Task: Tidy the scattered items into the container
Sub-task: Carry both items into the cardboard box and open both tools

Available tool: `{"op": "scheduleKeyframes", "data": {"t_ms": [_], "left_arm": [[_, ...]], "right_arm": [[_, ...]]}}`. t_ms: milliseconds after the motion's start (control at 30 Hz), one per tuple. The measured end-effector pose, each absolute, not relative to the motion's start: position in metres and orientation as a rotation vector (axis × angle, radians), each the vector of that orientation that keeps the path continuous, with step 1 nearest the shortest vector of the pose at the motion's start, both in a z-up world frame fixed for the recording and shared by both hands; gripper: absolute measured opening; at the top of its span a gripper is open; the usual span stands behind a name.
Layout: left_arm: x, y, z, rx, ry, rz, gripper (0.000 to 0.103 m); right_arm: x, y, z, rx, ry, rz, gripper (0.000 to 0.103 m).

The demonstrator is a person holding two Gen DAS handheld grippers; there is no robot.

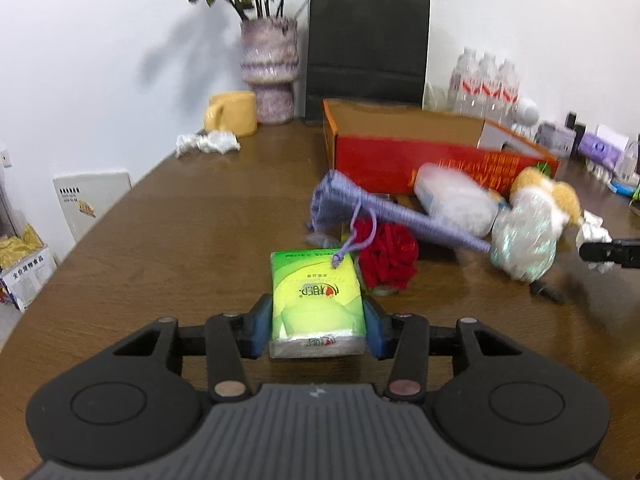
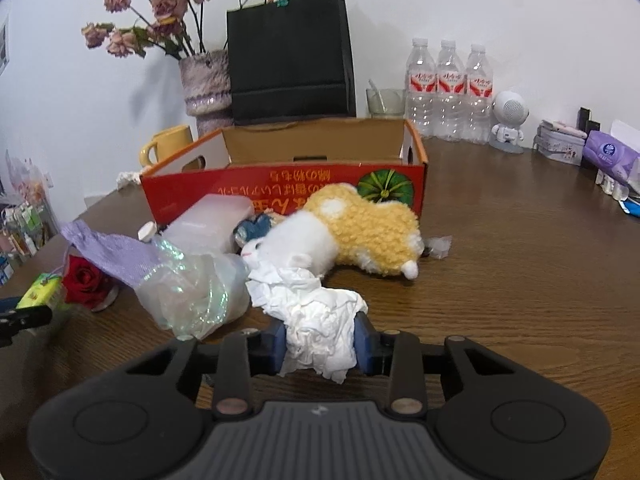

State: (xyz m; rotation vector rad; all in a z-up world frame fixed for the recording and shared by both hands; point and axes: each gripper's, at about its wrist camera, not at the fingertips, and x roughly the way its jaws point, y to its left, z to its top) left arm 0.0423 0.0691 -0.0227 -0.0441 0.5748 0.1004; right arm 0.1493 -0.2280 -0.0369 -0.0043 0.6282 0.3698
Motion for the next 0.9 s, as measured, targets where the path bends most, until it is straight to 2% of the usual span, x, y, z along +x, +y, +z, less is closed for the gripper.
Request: {"op": "scheduleKeyframes", "data": {"t_ms": [233,467,667,900], "left_arm": [[0.052,0.069,0.028,-0.066,0.438,0.038,0.047],[0.129,0.056,0.071,-0.104,0.388,-0.082,0.047],[0.233,0.034,0.076,-0.073,0.509,-0.086,0.047],[0.345,0.015,0.033,-0.108,0.756,-0.056,0.047]], "right_arm": [[0.158,-0.229,-0.004,-0.042,0.521,0.377,0.033],[0.213,-0.21,0.034,-0.045,0.472,0.416,0.033],[0.293,-0.184,0.04,-0.079,0.561,0.407,0.033],[0.384,-0.154,0.011,-0.094,0.749,0.365,0.033]]}}
